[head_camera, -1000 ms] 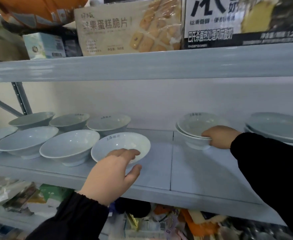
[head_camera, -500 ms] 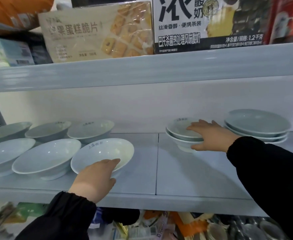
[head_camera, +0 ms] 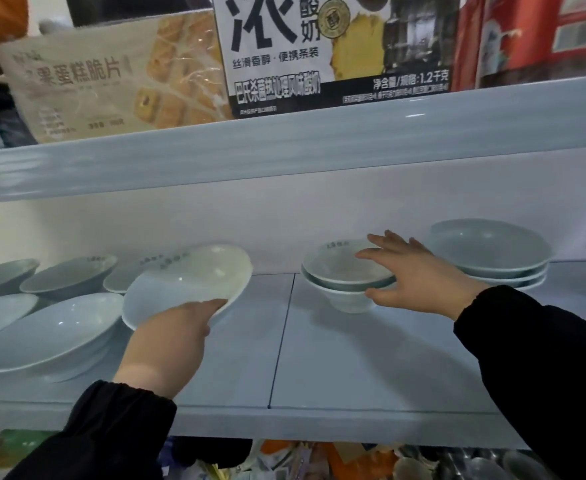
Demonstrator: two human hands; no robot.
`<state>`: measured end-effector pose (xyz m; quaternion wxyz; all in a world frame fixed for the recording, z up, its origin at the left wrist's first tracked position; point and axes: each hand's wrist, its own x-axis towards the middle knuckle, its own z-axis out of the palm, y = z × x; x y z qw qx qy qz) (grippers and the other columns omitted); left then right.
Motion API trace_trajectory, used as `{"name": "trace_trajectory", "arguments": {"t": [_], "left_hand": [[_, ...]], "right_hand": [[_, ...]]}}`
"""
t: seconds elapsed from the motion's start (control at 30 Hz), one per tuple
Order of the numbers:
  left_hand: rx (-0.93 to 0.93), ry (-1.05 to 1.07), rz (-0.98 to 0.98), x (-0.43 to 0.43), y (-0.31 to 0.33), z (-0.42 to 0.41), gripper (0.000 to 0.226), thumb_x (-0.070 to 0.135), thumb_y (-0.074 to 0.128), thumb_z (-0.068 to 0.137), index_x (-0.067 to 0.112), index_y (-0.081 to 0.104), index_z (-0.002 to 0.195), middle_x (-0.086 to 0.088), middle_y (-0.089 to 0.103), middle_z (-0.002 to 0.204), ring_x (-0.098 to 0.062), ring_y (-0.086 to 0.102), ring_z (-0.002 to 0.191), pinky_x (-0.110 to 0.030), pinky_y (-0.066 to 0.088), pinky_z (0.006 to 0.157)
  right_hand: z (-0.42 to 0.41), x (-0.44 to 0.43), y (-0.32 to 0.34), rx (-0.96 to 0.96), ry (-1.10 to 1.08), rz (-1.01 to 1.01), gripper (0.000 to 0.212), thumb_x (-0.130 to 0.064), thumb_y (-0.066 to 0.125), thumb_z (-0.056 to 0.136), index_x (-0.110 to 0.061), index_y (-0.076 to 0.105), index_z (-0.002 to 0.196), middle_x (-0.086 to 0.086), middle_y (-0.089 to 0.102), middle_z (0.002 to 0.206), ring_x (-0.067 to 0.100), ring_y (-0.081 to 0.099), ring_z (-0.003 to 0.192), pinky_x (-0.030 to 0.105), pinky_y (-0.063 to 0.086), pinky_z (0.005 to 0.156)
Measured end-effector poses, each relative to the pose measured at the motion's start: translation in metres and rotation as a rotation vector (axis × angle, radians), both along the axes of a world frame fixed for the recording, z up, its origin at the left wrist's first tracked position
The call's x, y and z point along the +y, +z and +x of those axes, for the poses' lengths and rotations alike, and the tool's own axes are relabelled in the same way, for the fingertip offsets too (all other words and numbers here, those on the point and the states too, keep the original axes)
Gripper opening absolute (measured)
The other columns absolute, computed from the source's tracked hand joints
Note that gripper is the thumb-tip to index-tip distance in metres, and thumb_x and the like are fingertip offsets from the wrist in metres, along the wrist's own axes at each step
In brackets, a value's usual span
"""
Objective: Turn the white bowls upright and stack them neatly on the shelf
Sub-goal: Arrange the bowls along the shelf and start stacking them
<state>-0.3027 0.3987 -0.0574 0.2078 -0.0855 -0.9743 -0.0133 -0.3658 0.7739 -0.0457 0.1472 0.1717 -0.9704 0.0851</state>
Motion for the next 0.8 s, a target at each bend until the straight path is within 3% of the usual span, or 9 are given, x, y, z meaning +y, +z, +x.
{"name": "trace_trajectory", "arguments": {"t": [0.13,0.27,0.37,0.47,0.53,0.6,0.8], "left_hand": [[0.176,-0.142,0.085,0.041,0.026,-0.013,0.055,0.001,0.061,0.085,0.030,0.059,0.132,-0.004,0.071,0.102,-0.029,0.066,0.086,-0.033,0.050,0.066],[0.289,-0.221,0.055,0.095,0.051,-0.032,0.051,0.004,0.064,0.086,0.026,0.060,0.131,-0.009,0.071,0.101,-0.035,0.066,0.086,-0.032,0.042,0.063],[0.302,-0.225,0.051,0.134,0.063,-0.054,0.053,0.009,0.058,0.091,0.030,0.052,0.139,-0.011,0.068,0.115,-0.035,0.063,0.098,-0.036,0.047,0.070],[0.250,-0.242,0.039,0.167,0.061,-0.082,0.054,0.012,0.051,0.096,0.034,0.044,0.144,-0.005,0.062,0.129,-0.030,0.058,0.110,-0.037,0.049,0.080],[0.181,-0.256,0.031,0.183,0.053,-0.098,0.053,0.012,0.048,0.097,0.035,0.042,0.145,-0.001,0.059,0.134,-0.027,0.056,0.115,-0.036,0.047,0.086],[0.126,-0.272,0.019,0.199,0.042,-0.112,0.054,0.011,0.048,0.097,0.035,0.042,0.144,-0.001,0.060,0.131,-0.026,0.056,0.113,-0.035,0.047,0.088],[-0.030,-0.290,-0.003,0.221,0.012,-0.133,0.055,0.010,0.044,0.094,0.035,0.040,0.143,-0.001,0.060,0.123,-0.024,0.058,0.105,-0.036,0.047,0.088]], "right_hand": [[0.007,0.010,0.002,0.045,0.045,-0.045,0.071,-0.056,0.060,0.087,-0.044,0.031,0.151,-0.011,0.010,0.167,0.012,0.001,0.155,0.037,0.005,0.125],[0.012,0.024,-0.001,0.091,0.080,-0.095,0.071,-0.060,0.054,0.084,-0.044,0.032,0.150,-0.011,0.012,0.167,0.011,0.002,0.154,0.034,0.006,0.125],[0.015,0.034,-0.001,0.114,0.085,-0.122,0.070,-0.060,0.055,0.084,-0.043,0.034,0.149,-0.010,0.013,0.166,0.011,0.002,0.154,0.033,0.006,0.125],[0.019,0.047,-0.001,0.116,0.072,-0.135,0.070,-0.060,0.056,0.085,-0.043,0.034,0.149,-0.009,0.015,0.166,0.013,0.004,0.154,0.034,0.008,0.125],[0.021,0.053,-0.001,0.112,0.072,-0.131,0.075,-0.067,0.045,0.080,-0.042,0.034,0.149,-0.007,0.017,0.166,0.014,0.006,0.154,0.035,0.010,0.125],[0.023,0.061,-0.003,0.115,0.072,-0.122,0.077,-0.070,0.040,0.078,-0.041,0.035,0.149,-0.005,0.019,0.166,0.016,0.007,0.154,0.037,0.012,0.125],[0.027,0.075,-0.007,0.124,0.071,-0.086,0.069,-0.061,0.053,0.085,-0.041,0.035,0.149,-0.003,0.020,0.166,0.018,0.008,0.155,0.037,0.013,0.125]]}}
